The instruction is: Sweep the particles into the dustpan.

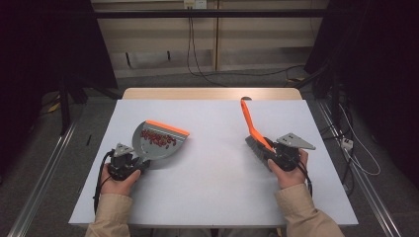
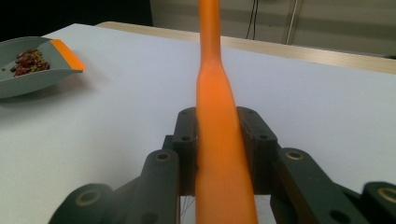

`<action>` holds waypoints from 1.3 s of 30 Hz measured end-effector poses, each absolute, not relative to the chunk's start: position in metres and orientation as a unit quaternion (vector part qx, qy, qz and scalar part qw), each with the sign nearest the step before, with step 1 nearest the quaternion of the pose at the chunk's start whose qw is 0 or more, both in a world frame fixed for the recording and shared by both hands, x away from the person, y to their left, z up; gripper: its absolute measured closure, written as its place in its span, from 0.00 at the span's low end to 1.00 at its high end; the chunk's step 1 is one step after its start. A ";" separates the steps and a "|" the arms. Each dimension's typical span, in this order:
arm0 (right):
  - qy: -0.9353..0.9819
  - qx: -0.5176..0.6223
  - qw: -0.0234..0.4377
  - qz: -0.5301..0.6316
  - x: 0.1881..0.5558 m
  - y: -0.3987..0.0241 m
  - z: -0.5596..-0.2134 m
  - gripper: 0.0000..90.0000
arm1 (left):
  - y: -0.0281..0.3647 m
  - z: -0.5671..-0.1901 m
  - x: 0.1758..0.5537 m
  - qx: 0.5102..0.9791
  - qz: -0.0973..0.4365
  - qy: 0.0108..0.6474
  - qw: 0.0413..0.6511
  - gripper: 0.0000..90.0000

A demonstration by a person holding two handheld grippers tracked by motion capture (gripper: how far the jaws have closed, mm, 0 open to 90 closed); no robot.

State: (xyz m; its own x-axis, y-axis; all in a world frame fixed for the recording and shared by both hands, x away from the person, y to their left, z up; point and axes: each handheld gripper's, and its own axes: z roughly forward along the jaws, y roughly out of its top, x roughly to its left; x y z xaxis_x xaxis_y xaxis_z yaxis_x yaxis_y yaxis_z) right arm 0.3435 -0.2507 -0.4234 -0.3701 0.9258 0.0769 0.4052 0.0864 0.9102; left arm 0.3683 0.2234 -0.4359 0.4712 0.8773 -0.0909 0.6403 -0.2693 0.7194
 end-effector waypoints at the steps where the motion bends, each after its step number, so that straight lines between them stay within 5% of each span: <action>1: 0.682 0.487 0.279 0.468 0.343 -0.251 -0.423 0.79 | 0.224 -0.436 0.369 0.778 0.166 0.490 0.357 0.70; 39: 0.656 0.531 0.311 0.438 0.341 -0.292 -0.430 0.79 | 0.224 -0.441 0.380 0.761 0.172 0.530 0.332 0.70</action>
